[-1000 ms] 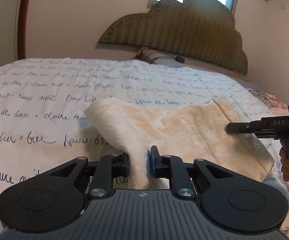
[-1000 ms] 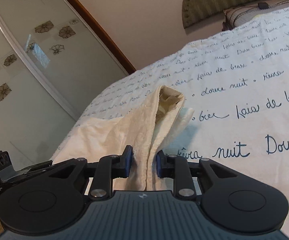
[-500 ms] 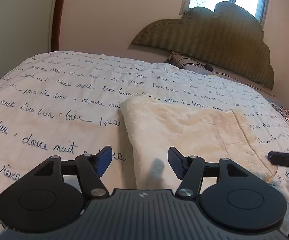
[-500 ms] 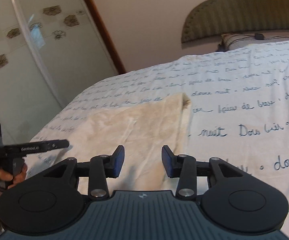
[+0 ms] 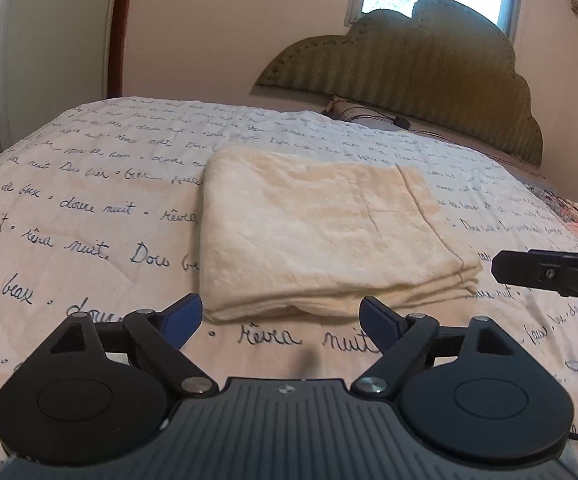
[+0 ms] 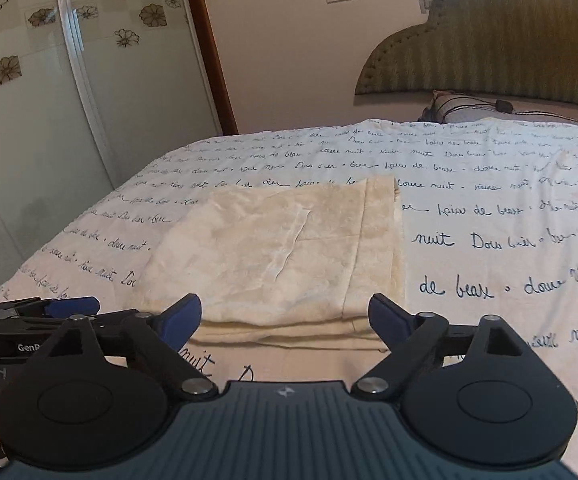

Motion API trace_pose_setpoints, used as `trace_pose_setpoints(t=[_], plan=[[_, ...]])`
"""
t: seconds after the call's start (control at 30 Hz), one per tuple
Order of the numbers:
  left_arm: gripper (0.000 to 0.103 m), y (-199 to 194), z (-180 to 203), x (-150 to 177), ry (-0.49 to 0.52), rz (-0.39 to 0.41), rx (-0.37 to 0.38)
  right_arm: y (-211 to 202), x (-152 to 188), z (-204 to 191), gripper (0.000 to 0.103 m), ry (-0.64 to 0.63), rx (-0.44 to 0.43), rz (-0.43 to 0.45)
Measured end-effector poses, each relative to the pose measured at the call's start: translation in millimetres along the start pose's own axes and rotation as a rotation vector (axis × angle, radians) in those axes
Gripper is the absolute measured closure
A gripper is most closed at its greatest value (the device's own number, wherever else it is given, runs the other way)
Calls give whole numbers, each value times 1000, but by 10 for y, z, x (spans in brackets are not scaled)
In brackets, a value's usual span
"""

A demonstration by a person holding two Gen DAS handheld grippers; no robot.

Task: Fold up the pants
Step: 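Release the pants and pull both grippers back from the bundle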

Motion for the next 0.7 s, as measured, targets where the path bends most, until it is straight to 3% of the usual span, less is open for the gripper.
trace_pose_setpoints(t=[0.1,0.23,0.27,0.3,0.33,0.43,0.47,0.7], plan=[[14,11,122,137,27,-33,17,-168,88,-88,9,139,-82,-59],[14,41,160,241,21,-54,14,-281,164,-148,9,568,-432,-135],[14,57,150,264,24,-61,6,-272,168,-136,8,650,-489,-135],[14,71,141,280,25,-66,-3,-248,172,-102,5,669,-488,-123],[14,83,127,290,24,-69,-10,-210,180,-52,4,625,-420,-99],[14,89,110,313,26,-64,-21,-69,260,60,4,330,-75,-45],[14,94,109,322,32,-64,-25,-39,291,72,4,251,-8,-36],[10,148,130,382,60,-60,-41,90,458,-81,4,17,39,9]])
Point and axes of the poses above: each gripper's, at about its wrist camera, not at the fingertips, and y roughly the way its jaws point, z to its right, x to its underside, the point moved 8 cm from there along y, roughly the way its jaws point, and after that the axes turned 10 degrees about z, right-handed, at the moved point
